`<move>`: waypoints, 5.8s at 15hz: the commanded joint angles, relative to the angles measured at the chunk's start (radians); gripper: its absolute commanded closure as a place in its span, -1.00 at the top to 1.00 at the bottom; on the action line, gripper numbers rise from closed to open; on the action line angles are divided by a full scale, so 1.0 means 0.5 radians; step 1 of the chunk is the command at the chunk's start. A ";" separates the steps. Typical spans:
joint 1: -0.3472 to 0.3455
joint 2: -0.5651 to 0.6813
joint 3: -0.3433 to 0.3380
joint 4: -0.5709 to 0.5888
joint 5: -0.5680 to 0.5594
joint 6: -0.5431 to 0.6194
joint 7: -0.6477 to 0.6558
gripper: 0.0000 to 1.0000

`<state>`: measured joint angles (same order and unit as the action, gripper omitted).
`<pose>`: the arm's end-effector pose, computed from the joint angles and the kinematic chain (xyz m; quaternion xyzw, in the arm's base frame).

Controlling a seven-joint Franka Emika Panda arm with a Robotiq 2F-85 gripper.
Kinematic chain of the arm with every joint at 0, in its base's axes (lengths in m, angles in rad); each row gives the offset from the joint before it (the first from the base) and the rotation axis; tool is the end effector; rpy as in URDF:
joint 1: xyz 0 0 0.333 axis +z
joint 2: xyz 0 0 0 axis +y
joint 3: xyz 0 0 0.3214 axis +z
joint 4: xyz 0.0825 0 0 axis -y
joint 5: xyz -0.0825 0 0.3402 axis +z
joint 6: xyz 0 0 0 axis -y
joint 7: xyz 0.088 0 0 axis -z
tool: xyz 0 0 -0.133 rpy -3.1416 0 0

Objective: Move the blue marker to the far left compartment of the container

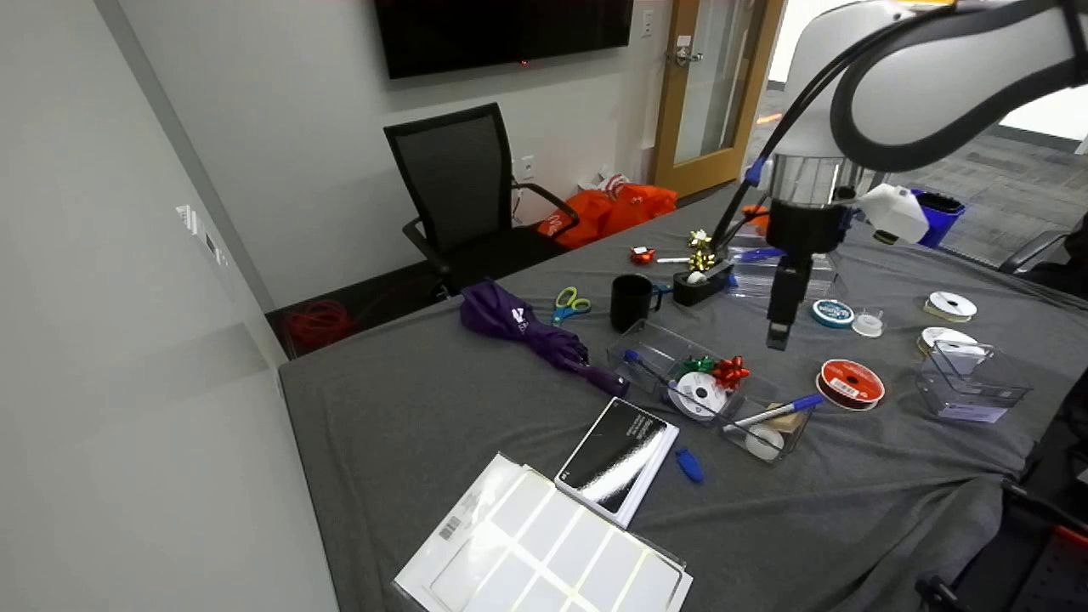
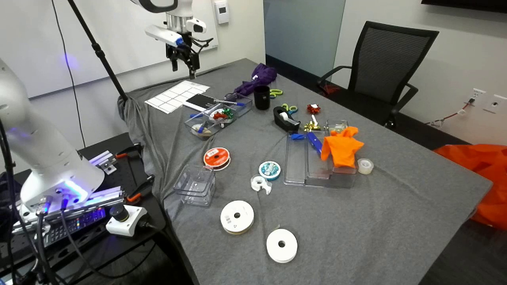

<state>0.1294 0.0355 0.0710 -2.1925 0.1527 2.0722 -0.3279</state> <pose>0.4686 0.1066 0.3645 -0.9704 -0.2193 0.0733 0.0699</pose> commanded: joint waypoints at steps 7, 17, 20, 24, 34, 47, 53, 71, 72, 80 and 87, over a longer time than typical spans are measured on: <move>-0.129 0.173 0.017 -0.139 -0.181 0.120 -0.514 1.00; -0.193 0.424 -0.019 -0.142 -0.419 0.290 -0.726 1.00; -0.233 0.568 -0.028 -0.108 -0.525 0.321 -0.747 1.00; -0.271 0.696 -0.029 -0.042 -0.639 0.272 -0.726 1.00; -0.287 0.829 -0.021 0.048 -0.750 0.242 -0.707 -0.11; -0.301 0.656 0.038 -0.076 -0.708 0.233 -0.786 -0.91; -0.321 0.442 0.086 -0.108 -0.525 0.074 -0.949 -0.91; -0.310 0.946 -0.063 1.093 0.198 -0.615 0.139 -0.91; -0.314 1.026 -0.069 1.178 0.203 -0.646 0.215 -0.91; -0.370 1.558 -0.048 1.794 0.308 -0.995 0.610 -0.91; -0.404 1.843 -0.040 2.181 0.477 -1.098 0.891 -0.14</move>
<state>-0.0553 0.8806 0.0376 -1.2175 0.3657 1.5807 0.0502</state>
